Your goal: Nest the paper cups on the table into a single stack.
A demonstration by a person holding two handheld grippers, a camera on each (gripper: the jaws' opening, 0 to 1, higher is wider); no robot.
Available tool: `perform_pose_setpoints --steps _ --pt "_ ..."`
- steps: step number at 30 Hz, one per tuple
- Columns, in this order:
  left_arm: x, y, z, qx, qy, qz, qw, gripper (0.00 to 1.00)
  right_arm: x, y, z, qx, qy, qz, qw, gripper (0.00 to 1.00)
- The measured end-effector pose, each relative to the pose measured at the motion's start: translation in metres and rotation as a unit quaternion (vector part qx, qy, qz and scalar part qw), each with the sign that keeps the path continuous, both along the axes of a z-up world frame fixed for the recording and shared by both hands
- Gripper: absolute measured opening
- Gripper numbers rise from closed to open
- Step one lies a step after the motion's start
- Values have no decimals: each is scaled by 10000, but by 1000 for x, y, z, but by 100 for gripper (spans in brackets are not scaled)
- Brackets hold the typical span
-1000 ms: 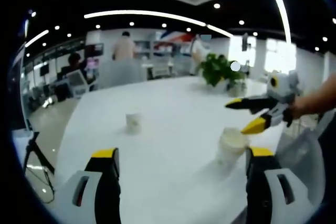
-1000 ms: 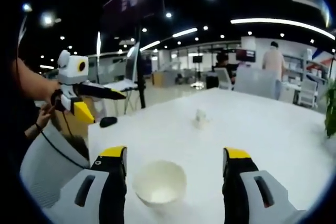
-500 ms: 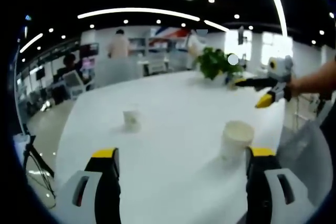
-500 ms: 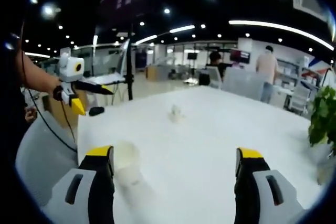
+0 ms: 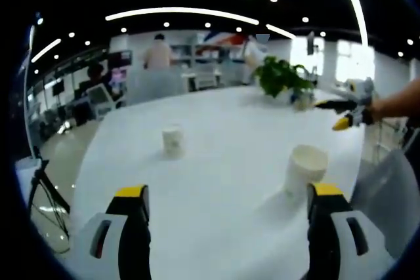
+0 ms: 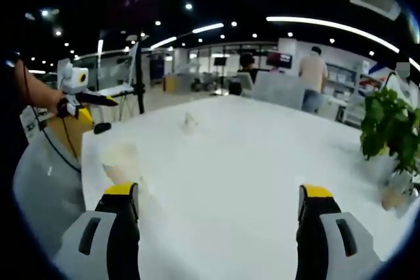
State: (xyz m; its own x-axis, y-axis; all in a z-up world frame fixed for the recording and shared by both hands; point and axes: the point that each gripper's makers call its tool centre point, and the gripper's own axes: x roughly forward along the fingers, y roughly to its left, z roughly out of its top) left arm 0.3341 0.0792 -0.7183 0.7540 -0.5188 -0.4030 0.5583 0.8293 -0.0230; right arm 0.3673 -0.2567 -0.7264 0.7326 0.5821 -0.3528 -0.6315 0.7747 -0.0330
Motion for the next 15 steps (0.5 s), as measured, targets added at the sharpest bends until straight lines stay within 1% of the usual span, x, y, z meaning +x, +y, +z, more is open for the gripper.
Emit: perform_pose_setpoints --steps 3,4,5,7,11,13,15 --pt "0 3 -1 -89 32 102 9999 99 0 -2 -2 -31 53 -9 10000 100" --pt "-1 3 -1 -131 -2 120 9998 99 1 -3 -2 -23 59 -14 10000 100" --pt "-1 3 -1 -127 -21 124 9998 99 1 -4 -2 -8 54 -22 10000 100" --pt "-1 3 -5 -106 45 133 9998 99 1 -3 -1 12 43 -23 10000 100" --pt "2 4 -9 -110 75 183 9997 99 0 -2 -1 39 55 7 10000 100" --pt "2 2 -14 -173 265 144 9994 98 -1 -1 -1 7 43 49 10000 100" --pt "6 1 -20 -125 282 140 9994 99 -2 0 -2 -2 53 70 10000 100"
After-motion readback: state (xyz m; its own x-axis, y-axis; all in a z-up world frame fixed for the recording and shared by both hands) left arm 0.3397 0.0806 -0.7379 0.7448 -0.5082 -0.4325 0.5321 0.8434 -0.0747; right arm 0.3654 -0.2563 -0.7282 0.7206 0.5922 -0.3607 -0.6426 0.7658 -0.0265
